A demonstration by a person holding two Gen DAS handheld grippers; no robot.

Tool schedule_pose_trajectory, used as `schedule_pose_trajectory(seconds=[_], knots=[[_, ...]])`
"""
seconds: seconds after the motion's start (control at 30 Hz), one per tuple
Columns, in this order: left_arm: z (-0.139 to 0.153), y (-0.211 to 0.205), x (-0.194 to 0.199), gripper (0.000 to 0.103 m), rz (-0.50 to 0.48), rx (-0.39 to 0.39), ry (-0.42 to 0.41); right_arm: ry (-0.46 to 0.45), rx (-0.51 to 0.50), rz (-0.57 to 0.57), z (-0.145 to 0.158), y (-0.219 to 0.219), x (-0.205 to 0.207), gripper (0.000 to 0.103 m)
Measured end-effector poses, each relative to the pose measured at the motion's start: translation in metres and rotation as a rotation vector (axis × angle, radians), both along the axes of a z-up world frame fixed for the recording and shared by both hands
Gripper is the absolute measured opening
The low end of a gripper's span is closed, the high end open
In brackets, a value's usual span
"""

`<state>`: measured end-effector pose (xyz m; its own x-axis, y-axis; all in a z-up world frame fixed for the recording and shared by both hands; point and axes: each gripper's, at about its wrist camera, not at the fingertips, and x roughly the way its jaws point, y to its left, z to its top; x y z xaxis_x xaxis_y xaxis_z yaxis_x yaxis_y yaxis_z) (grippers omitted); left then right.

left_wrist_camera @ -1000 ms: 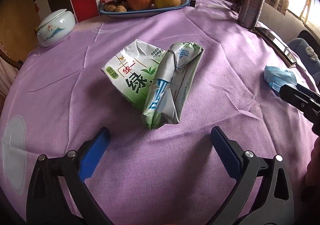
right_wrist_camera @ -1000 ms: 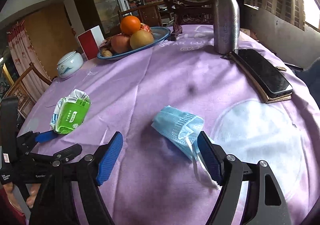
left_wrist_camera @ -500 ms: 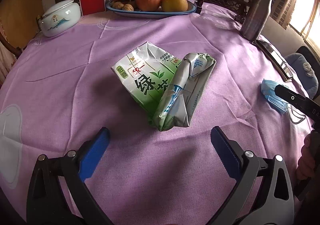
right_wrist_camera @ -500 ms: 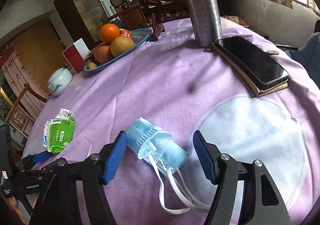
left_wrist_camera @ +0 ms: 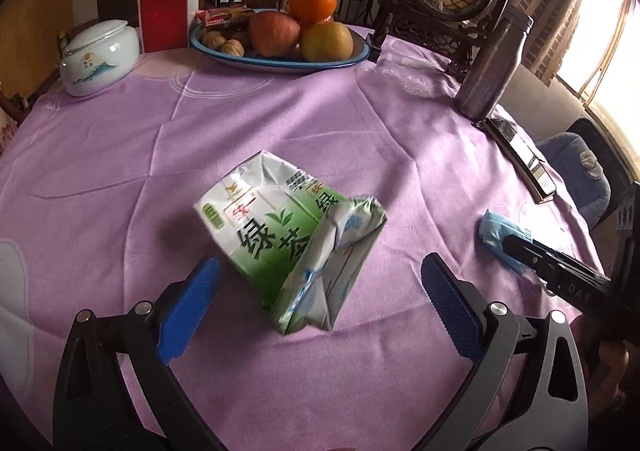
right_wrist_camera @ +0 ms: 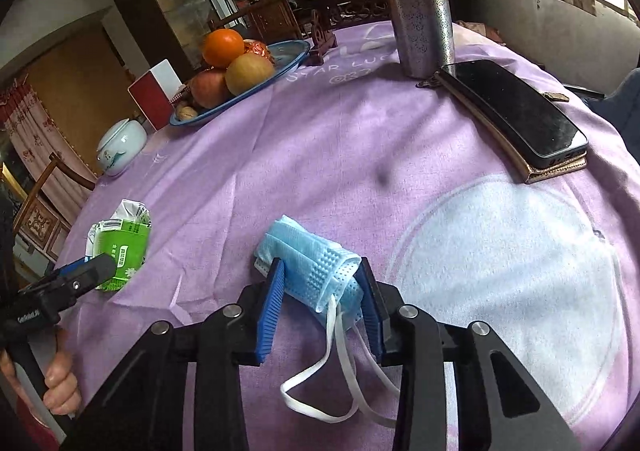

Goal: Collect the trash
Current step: 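Grasp the blue face mask with the right tool while the left tool grasps the green tea carton, then carry the mask and carton to the red wastebasket while the right tool releases the mask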

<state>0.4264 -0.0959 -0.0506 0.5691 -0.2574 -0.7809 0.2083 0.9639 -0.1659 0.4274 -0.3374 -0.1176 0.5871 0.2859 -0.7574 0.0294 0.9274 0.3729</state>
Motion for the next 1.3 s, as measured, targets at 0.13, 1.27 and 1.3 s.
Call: schedule_pose_trajectory(seconds=[0.13,1.27,1.3], knots=[[-0.004,0.004,0.022,0.097,0.043,0.037,-0.025,0.0,-0.002,0.005,0.0,0.0,0.0,0.039],[0.041,-0.035,-0.082,0.082,-0.215,-0.081,-0.176,-0.07,0.001,-0.009,0.014,-0.006,-0.024,0.009],[0.04,-0.034,-0.088,0.082,-0.214,-0.085,-0.176,-0.082,0.002,-0.014,0.016,-0.007,-0.028,0.009]])
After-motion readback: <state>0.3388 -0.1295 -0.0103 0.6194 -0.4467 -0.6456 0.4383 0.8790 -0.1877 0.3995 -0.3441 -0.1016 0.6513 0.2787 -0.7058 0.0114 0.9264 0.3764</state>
